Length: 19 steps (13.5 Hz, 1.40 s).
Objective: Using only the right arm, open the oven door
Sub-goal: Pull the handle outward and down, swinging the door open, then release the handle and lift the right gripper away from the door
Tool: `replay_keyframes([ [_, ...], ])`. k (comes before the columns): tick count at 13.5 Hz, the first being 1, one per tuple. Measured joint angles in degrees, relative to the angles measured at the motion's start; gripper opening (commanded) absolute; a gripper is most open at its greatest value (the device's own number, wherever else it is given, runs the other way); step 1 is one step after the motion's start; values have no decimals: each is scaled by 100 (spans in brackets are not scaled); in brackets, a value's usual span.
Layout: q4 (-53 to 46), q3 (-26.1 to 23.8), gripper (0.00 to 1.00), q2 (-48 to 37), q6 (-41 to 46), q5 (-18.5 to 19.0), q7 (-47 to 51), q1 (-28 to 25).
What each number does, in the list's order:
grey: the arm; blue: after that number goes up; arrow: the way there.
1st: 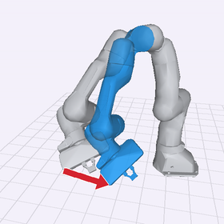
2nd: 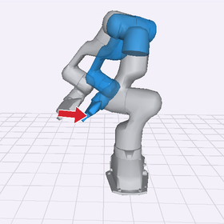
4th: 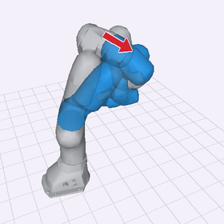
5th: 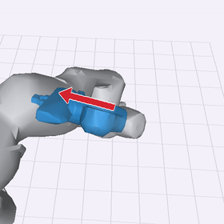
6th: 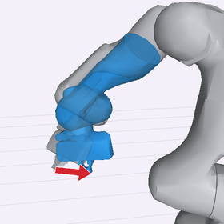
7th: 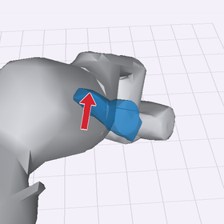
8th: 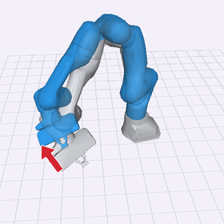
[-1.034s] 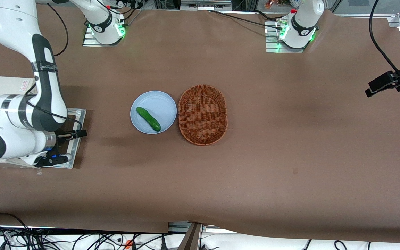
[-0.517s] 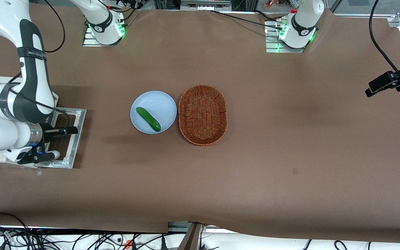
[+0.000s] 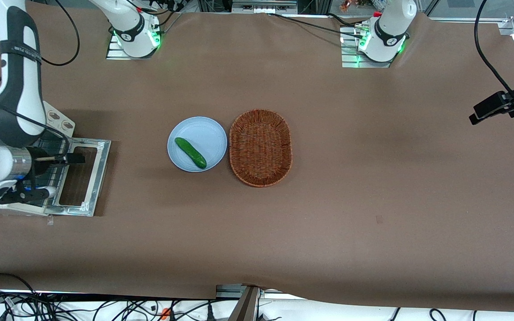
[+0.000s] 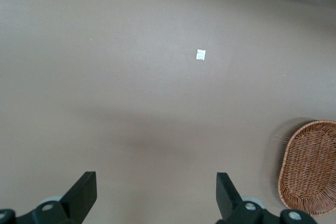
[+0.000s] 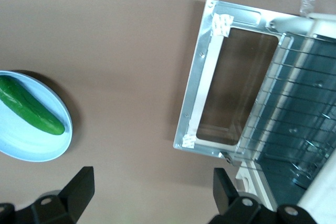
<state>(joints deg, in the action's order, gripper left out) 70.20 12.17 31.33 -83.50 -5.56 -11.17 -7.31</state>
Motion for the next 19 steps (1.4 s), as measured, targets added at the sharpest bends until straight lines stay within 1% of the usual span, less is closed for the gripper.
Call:
replay_keyframes([
  [3, -206, 40, 100, -161, 254, 24, 0, 6],
  [6, -254, 40, 100, -431, 315, 205, 0, -12],
  [13, -284, 39, 100, -1158, 499, 254, 0, -31],
  [19, -284, 22, 100, -1249, 519, 308, 0, -36],
])
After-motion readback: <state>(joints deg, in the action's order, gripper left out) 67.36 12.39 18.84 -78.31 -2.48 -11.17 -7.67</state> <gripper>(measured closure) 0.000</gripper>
